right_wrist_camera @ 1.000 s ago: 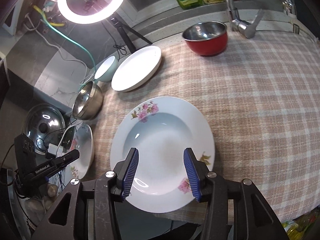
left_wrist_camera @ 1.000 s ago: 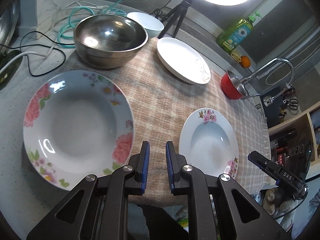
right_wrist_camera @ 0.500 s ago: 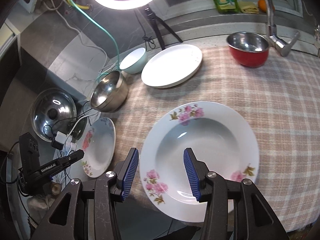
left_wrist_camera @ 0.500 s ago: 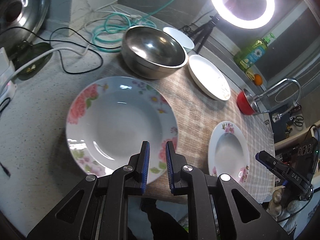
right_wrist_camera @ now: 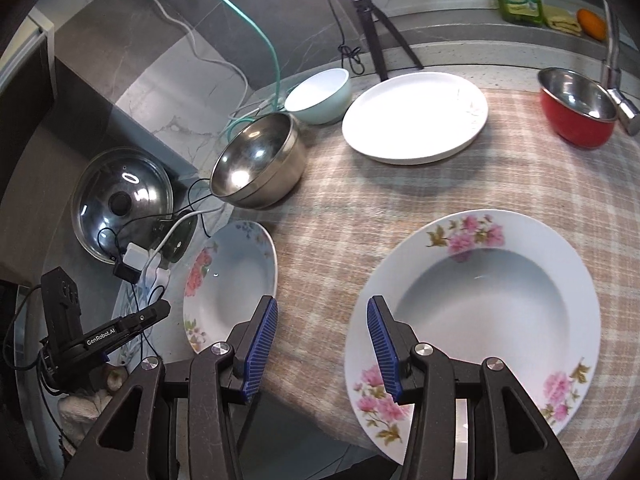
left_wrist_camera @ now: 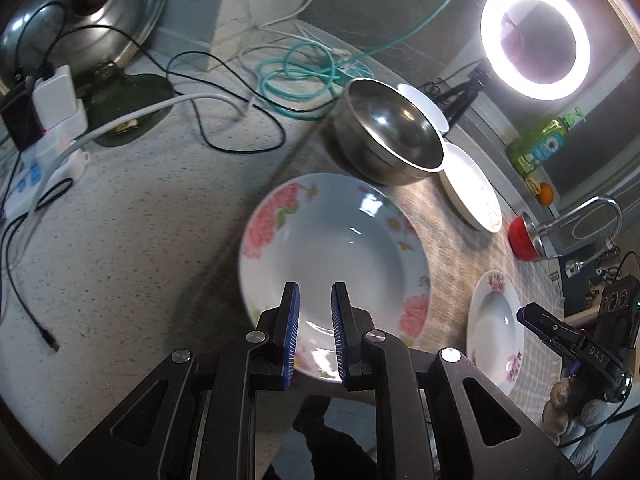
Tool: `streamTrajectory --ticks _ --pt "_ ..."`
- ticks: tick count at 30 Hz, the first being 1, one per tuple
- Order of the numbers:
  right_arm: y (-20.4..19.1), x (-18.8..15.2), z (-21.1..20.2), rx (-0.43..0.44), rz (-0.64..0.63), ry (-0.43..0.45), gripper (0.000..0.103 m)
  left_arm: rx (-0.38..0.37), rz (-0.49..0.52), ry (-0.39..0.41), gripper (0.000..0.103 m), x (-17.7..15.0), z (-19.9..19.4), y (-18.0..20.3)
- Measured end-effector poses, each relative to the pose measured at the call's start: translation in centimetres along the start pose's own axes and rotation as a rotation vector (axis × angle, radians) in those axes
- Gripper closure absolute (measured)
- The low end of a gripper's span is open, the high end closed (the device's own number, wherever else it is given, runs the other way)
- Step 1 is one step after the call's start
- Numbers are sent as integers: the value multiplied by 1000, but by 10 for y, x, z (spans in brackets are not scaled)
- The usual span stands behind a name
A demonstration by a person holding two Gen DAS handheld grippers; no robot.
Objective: Organize plates and bowls
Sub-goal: 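Move both grippers to the rose-pattern deep plate rim and close them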
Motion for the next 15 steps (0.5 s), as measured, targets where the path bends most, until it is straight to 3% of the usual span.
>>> streamTrajectory --ticks 15 --pt "-24 -9 56 26 -15 -101 60 62 -76 -21 89 9 13 -52"
Point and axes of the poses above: each gripper's, at about its wrist camera, not at the fingertips, and z roughly the way its jaws point, y to its right, x to its top, the point moved 8 cm from there along z, roughly the way its jaws point, and after that the axes turned 14 degrees about y, right-handed, at the moved point
